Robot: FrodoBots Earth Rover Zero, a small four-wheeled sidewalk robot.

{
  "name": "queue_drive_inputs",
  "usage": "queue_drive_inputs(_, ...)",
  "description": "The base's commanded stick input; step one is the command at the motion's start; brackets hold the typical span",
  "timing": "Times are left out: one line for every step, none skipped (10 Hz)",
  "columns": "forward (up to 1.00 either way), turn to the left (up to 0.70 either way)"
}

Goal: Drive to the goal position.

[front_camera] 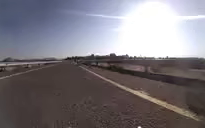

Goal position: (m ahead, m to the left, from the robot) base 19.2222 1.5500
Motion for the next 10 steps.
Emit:
queue_drive_inputs(0.7, 0.01)
queue_drive_inputs(0.7, 0.14)
queue_drive_inputs(0.7, 0.26)
queue_drive_inputs(0.7, 0.35)
queue_drive_inputs(0.7, 0.35)
queue_drive_inputs(0.7, 0.35)
queue_drive_inputs(0.7, 0.35)
queue_drive_inputs(0.7, 0.0)
queue_drive_inputs(0.7, 0.0)
queue_drive_inputs(0.7, 0.0)
